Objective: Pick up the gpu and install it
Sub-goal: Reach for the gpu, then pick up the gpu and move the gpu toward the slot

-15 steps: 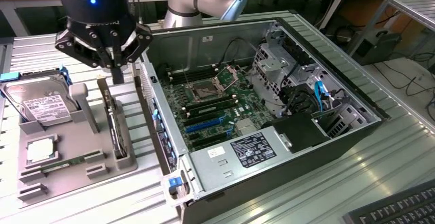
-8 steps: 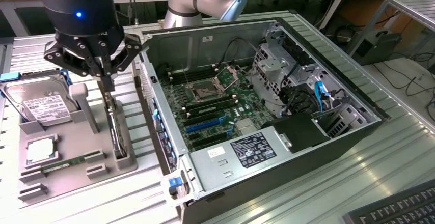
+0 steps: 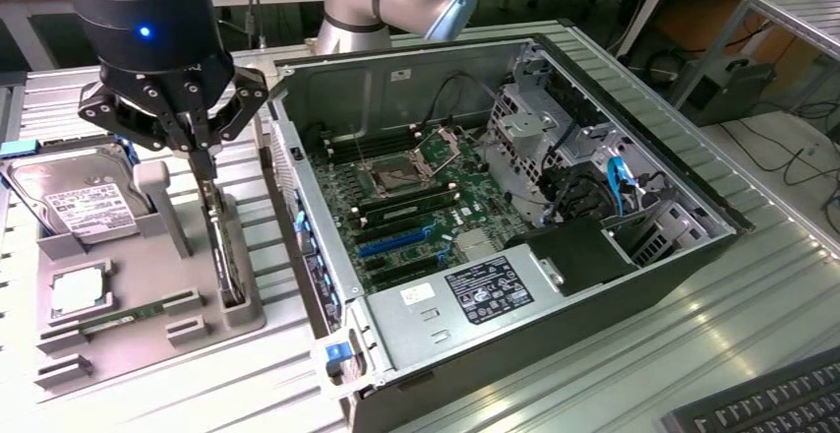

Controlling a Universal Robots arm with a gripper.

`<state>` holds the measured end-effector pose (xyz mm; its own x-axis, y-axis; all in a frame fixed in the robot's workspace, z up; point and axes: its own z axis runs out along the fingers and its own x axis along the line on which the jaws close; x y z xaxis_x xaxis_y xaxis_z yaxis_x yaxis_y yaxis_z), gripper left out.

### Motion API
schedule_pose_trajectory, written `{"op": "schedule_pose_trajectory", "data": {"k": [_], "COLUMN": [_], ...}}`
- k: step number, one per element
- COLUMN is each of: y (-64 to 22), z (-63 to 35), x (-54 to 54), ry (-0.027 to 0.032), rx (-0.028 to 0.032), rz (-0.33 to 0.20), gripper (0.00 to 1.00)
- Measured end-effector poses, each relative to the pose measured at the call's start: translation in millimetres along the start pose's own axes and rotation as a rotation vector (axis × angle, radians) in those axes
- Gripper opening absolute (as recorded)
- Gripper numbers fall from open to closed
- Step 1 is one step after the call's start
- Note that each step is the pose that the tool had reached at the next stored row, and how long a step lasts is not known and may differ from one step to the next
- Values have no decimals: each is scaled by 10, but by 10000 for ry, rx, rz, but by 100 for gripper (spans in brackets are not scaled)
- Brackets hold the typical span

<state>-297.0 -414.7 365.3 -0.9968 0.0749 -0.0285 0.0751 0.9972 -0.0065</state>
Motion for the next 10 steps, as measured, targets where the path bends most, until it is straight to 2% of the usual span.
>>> {"op": "schedule_pose_trajectory", "data": {"k": [7, 8, 9, 10], "y": [0, 0, 0, 0], "z": [0, 0, 1, 8], "x": [0, 0, 0, 2], "ry": [0, 0, 0, -10], "rx": [0, 0, 1, -1], "rz": [0, 0, 0, 0], "gripper": [11, 17, 17, 30]}}
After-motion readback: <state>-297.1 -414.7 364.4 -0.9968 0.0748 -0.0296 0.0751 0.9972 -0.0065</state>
